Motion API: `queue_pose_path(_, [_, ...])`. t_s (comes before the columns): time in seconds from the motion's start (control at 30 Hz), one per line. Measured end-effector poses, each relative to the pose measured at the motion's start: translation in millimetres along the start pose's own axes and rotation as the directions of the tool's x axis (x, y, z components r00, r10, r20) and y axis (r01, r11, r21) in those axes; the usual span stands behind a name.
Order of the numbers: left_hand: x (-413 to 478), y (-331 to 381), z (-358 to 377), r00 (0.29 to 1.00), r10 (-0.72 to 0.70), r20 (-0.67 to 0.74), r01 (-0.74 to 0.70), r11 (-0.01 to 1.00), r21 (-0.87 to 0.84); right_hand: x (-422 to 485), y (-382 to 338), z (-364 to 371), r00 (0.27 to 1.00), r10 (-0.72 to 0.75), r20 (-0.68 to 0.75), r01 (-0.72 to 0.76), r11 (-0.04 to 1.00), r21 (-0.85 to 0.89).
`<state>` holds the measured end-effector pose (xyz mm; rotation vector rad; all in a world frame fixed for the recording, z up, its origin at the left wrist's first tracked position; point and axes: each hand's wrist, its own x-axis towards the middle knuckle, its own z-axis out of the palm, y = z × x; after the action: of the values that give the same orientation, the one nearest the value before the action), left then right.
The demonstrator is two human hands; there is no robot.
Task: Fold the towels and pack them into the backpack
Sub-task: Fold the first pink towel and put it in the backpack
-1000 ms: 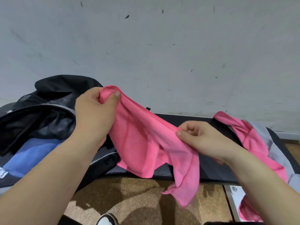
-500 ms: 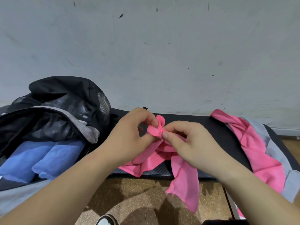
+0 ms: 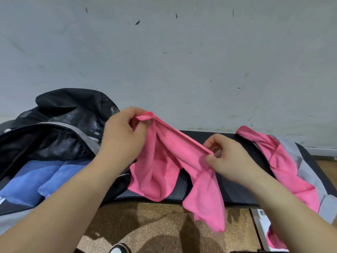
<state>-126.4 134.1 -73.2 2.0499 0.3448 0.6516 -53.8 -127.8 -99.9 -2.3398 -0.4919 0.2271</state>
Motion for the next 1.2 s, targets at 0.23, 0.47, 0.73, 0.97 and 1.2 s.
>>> queue_pose_path(0.23, [3.3,-20.1,-12.9,0.997,-0.070,0.024,0.063,0.975,0.215,3.4,23.5,-9.5,0.988,0.142,-0.064,-0.127,0.973,0.195])
queue_pose_path(0.47, [-27.8,10.7,15.7,0.809,0.073,0.583,-0.117,0.992,0.037,-6.3,-2.5,7.5,0.999,0.022,0.034,-0.034,0.912,0.410])
queue_pose_path(0.73, [-30.5,4.9,41.9,0.846,0.156,0.509,-0.193,0.981,0.020,-10.3,-17.8,11.1,0.991,-0.035,0.128,-0.049,0.798,0.601])
queue_pose_path(0.97, [-8.2,-0.9,31.4,0.996,0.010,0.094,-0.011,1.000,0.011,1.6,7.8,-2.8,0.992,0.049,0.116,-0.087,0.934,0.346])
queue_pose_path(1.2, [-1.1,-5.7,19.0,0.997,-0.081,0.021,0.076,0.983,0.164,0.3,2.6,-2.9,0.996,0.085,-0.025,-0.041,0.698,0.715])
